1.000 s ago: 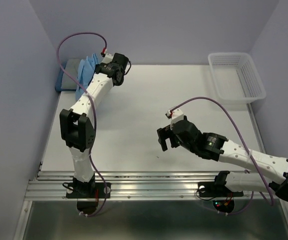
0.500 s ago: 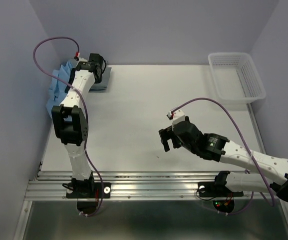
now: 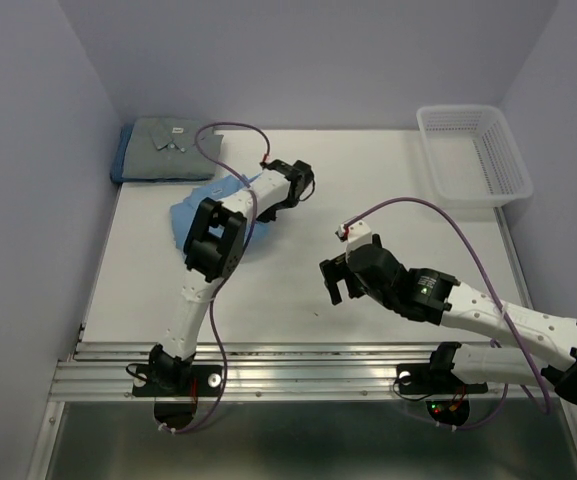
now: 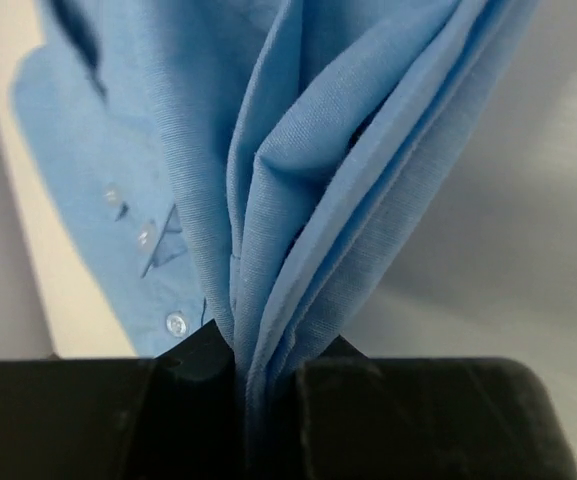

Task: Fold and stack the long sleeve shirts
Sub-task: Neatly place the folded shirt to the corner

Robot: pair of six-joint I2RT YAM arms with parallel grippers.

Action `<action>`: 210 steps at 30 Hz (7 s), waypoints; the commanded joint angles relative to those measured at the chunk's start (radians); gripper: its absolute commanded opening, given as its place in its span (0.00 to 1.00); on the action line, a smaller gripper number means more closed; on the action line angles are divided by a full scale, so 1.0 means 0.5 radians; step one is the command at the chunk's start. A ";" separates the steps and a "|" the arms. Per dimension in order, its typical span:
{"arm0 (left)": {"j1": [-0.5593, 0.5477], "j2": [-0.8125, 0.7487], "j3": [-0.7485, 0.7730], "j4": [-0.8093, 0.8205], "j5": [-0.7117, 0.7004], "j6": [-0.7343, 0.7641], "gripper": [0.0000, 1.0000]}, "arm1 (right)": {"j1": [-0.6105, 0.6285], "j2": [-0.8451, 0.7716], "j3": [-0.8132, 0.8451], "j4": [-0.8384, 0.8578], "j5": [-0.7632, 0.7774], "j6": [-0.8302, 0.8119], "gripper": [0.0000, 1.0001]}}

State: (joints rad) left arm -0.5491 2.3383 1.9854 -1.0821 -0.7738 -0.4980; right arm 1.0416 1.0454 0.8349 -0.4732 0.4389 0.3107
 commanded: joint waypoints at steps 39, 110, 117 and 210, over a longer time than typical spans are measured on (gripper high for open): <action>0.337 -1.694 -1.304 1.256 1.180 -0.207 0.99 | -0.360 0.166 0.386 0.345 -0.367 0.121 1.00; 0.558 -0.863 -0.664 1.667 1.005 1.321 0.00 | -0.862 0.882 0.279 0.784 -0.283 -0.109 1.00; 0.647 -0.704 -0.152 1.554 0.836 1.646 0.00 | -0.862 0.683 0.082 0.765 -0.032 -0.155 1.00; 1.301 0.023 0.821 1.504 1.242 0.815 0.00 | -0.881 1.087 0.306 0.551 -0.095 -0.235 1.00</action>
State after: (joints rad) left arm 0.0872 2.3367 2.3821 -0.4324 -0.0818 -0.0937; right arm 0.6079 1.5745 0.9363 -0.1963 0.3660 0.2016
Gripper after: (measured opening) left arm 0.103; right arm 0.998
